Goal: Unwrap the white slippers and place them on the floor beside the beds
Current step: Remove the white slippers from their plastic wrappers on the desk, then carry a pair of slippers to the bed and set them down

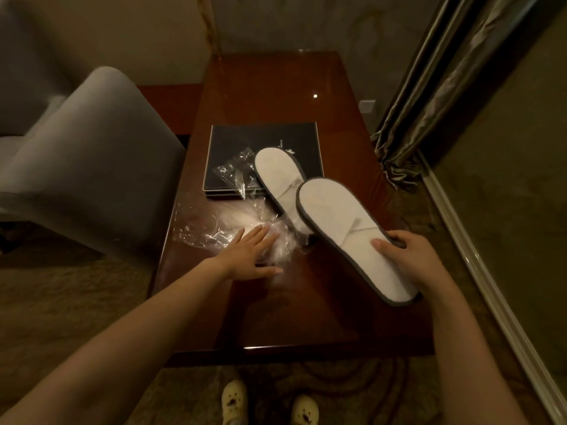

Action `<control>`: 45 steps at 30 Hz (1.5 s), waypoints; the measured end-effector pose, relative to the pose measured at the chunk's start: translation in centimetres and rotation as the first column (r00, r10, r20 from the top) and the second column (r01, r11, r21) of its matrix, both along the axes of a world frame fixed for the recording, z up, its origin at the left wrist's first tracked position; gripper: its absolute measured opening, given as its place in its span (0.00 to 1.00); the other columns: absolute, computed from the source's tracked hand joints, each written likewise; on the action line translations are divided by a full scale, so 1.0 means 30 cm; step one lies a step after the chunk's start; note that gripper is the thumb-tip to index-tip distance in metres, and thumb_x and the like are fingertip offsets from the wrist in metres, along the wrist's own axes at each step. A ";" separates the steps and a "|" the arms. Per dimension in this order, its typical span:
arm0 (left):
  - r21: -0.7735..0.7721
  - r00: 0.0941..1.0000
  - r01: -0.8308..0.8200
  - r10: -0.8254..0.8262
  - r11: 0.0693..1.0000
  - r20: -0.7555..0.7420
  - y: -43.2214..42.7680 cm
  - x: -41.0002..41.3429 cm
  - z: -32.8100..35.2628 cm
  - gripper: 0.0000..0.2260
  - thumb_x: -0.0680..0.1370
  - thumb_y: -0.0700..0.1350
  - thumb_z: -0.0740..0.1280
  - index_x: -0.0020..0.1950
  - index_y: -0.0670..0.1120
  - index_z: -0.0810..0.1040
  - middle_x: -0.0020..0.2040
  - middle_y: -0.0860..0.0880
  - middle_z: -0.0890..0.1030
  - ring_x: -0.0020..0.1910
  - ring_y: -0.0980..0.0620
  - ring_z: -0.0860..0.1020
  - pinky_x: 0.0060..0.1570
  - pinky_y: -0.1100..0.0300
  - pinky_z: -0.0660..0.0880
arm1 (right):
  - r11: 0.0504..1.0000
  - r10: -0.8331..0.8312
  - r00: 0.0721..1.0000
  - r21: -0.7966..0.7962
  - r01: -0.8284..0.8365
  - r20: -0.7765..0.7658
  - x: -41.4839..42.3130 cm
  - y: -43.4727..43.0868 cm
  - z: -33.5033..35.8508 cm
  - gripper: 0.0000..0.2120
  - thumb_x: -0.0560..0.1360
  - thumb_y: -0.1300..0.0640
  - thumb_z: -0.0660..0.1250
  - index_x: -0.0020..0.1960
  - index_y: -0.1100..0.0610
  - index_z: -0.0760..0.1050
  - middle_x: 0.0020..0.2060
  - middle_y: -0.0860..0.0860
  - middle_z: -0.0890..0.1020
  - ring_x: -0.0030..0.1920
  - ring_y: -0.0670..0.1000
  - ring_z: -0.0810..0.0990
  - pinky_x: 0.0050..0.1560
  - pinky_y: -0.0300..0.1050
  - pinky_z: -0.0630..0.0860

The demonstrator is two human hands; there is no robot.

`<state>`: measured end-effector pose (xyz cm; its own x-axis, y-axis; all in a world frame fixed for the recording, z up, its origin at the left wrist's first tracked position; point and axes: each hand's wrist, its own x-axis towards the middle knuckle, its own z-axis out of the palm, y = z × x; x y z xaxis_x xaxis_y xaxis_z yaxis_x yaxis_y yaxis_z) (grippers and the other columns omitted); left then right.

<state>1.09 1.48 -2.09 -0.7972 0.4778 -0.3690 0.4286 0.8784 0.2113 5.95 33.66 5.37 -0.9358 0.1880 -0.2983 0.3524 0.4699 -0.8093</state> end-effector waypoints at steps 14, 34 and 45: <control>0.154 0.920 -0.319 0.345 0.935 -0.187 0.161 -0.118 0.027 0.18 0.79 0.53 0.58 0.39 0.43 0.80 0.46 0.44 0.80 0.49 0.47 0.75 0.54 0.50 0.70 | 0.941 -0.321 0.947 -0.125 0.315 -0.027 -0.195 -0.078 -0.189 0.20 0.73 0.50 0.67 0.59 0.62 0.76 0.54 0.58 0.81 0.52 0.57 0.79 0.52 0.52 0.77; 0.402 0.207 -0.885 0.574 -0.236 0.792 0.296 -0.404 0.009 0.18 0.76 0.37 0.62 0.66 0.38 0.68 0.58 0.41 0.76 0.54 0.44 0.76 0.52 0.51 0.77 | 0.959 -0.230 0.972 -0.160 0.233 0.037 -0.346 -0.149 -0.293 0.17 0.74 0.51 0.67 0.59 0.59 0.71 0.50 0.52 0.77 0.48 0.51 0.76 0.40 0.41 0.72; 0.521 0.318 -0.758 0.475 -0.393 0.821 0.219 -0.311 0.132 0.10 0.75 0.37 0.58 0.56 0.42 0.69 0.42 0.46 0.75 0.39 0.50 0.75 0.36 0.56 0.73 | 0.891 -0.147 0.989 -0.437 0.123 -0.023 -0.353 -0.159 -0.129 0.11 0.74 0.53 0.67 0.54 0.54 0.70 0.44 0.48 0.80 0.42 0.47 0.80 0.33 0.38 0.75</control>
<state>-8.26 8.03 1.87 -0.8259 -0.2756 -0.4918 -0.4086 -0.3084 0.8590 -4.65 28.89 1.50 -0.9275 0.1774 -0.3291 0.3377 0.0194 -0.9411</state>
